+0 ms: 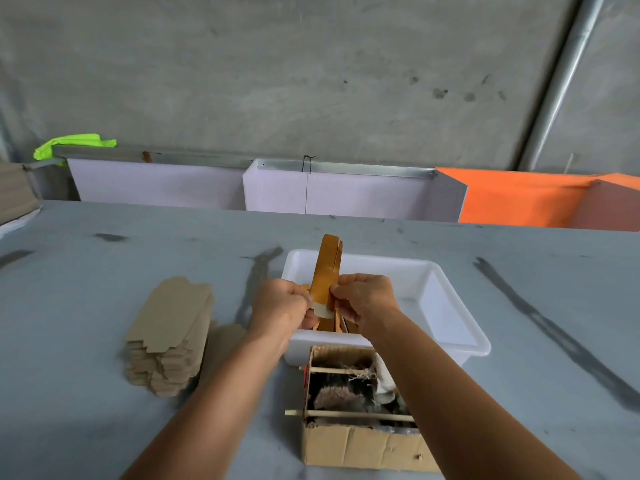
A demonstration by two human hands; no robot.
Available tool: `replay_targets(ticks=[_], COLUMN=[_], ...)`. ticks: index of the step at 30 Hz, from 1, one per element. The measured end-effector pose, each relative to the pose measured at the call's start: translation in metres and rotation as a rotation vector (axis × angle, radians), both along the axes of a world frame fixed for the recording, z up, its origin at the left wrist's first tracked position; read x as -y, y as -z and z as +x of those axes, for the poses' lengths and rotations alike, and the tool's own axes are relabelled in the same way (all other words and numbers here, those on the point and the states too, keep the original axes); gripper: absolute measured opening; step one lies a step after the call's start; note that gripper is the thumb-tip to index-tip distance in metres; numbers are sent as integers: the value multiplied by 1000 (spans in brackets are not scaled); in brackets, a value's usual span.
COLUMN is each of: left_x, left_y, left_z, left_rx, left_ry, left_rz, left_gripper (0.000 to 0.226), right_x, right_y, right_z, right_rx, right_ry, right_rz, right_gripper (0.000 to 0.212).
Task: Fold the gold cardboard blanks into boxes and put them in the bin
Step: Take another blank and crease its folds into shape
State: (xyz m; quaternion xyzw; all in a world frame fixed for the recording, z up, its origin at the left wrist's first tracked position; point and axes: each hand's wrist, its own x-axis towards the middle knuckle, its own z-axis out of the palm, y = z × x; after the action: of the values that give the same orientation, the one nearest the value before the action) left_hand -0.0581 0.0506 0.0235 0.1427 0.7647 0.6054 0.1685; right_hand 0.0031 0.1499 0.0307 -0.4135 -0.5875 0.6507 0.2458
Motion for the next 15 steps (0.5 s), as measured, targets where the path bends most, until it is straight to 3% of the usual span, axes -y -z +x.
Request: replay_targets(ticks=[5,7,11,13,15], left_x=[-5,-4,-1,3,10], left_y=[1,2,7,8,6], left_z=[-14,-16,-21,-22,-23], left_rx=[-260,-291,-158,-78,-18], left_ry=[-10,-13,-1,-13,-41], left_rz=[-180,-187,-131,-77,-12], left_gripper=[37,42,33,25,24], right_x=[-21,-25,-22,-18,-7], right_y=[18,26,35,34,26], right_z=[-30,-40,-49,-48,-42], right_rx=[176,299,501,641,664], right_ry=[29,3,-124,-156,-162], right_rz=[138,243,421,613,792], right_gripper=[17,5,2,21,22])
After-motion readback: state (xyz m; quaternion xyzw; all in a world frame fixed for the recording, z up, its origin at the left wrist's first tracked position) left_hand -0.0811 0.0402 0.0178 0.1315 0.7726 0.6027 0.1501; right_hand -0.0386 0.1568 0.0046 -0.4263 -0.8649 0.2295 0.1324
